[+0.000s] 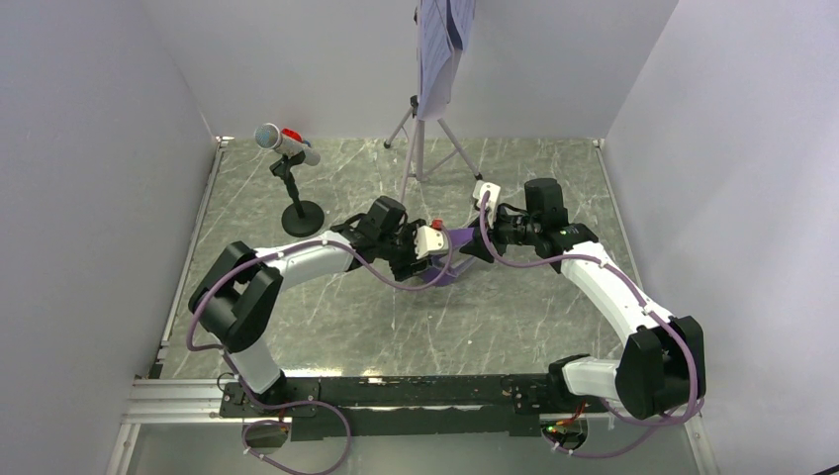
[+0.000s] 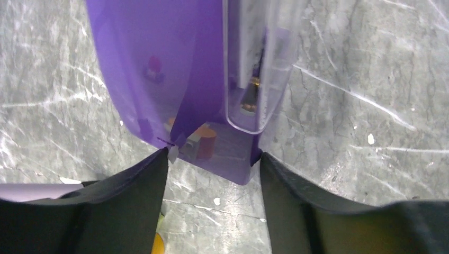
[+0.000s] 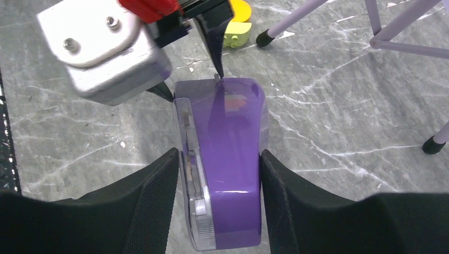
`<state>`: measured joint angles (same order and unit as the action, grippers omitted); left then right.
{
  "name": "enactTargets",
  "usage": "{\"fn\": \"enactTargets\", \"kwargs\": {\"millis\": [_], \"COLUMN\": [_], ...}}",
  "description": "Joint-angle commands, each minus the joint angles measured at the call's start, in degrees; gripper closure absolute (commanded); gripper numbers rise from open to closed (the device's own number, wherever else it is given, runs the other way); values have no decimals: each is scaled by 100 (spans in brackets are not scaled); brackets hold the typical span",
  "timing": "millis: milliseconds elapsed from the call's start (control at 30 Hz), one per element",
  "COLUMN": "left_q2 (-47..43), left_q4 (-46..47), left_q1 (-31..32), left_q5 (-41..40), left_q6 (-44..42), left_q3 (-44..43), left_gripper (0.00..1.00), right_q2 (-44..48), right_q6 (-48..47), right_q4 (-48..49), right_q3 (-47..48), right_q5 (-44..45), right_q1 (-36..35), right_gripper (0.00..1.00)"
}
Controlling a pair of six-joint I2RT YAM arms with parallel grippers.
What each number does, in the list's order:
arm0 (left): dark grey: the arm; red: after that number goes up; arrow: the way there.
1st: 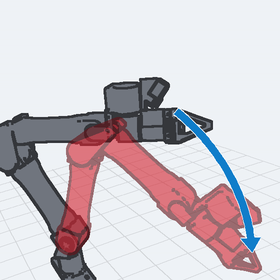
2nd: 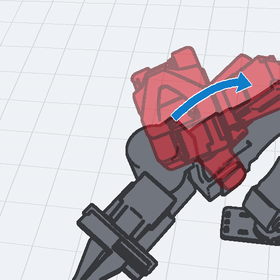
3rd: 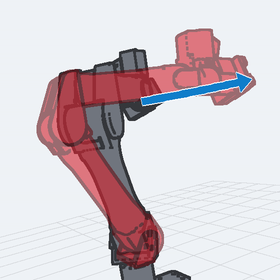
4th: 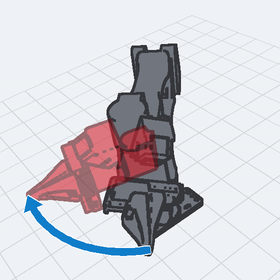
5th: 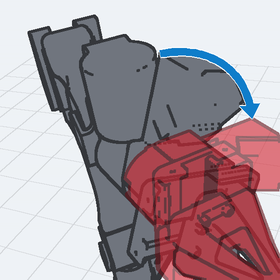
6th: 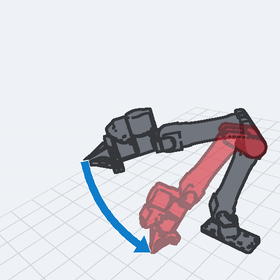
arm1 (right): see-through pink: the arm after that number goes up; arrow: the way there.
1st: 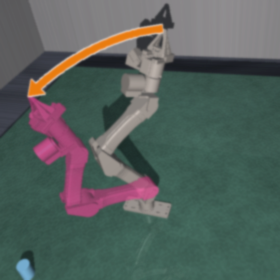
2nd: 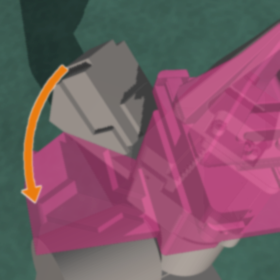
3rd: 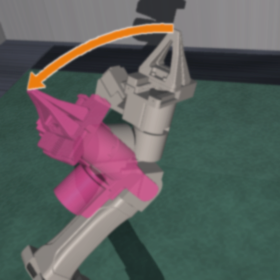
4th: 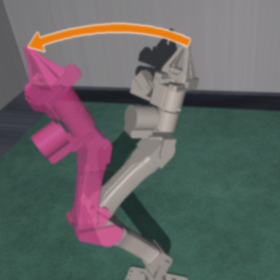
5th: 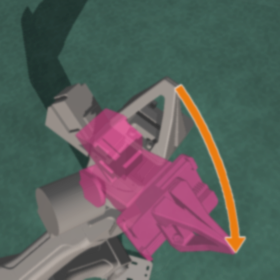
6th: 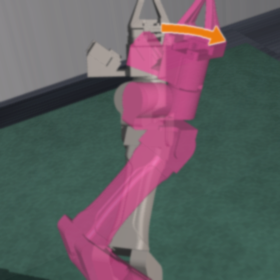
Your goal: Pack up the instrument practice props
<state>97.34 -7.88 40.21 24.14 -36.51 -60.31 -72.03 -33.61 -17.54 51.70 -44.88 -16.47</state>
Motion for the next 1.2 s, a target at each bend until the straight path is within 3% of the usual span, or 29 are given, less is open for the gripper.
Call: {"fn": "enactTargets", "kwargs": {"millis": [0, 133, 267, 500, 567, 700, 833, 1000, 1167], "left_q2": [-153, -582, -1020, -1742, -1948, -2181, -2046, -1700, -1341], "left_q4": [325, 509, 224, -546, -798, -1098, -1356, -1391, -1273], "left_q1": [38, 8, -149, -495, -603, -748, -752, -738, -553], "left_q5": [-225, -363, -387, 359, 764, 1455, 1669, 1912, 2000], "left_q6": [450, 552, 753, 878, 796, 836, 639, 407, 490], "left_q3": [160, 436, 493, 537, 561, 492, 69, -500, -924], "left_gripper": [26, 9, 6, 1, 1, 1, 3, 3, 3], "right_q2": [-32, -109, -235, -688, -857, -1096, -1002, -743, -227], "right_q6": [212, 200, 199, 222, 269, 816, 1335, 1777, 1626], "right_q4": [-124, -205, -276, -358, -425, -435, -409, -666, -732], "right_q3": [208, 385, 595, 1069, 1250, 1780, 2443, 2914, 2216], "right_q5": [-72, -97, -133, 68, 181, 164, 307, 157, 405], "right_q1": [4, -4, -101, -762, -1014, -1179, -1013, -591, -371], "right_gripper": [100, 100, 100, 97, 81, 31, 1, 0, 0]}}
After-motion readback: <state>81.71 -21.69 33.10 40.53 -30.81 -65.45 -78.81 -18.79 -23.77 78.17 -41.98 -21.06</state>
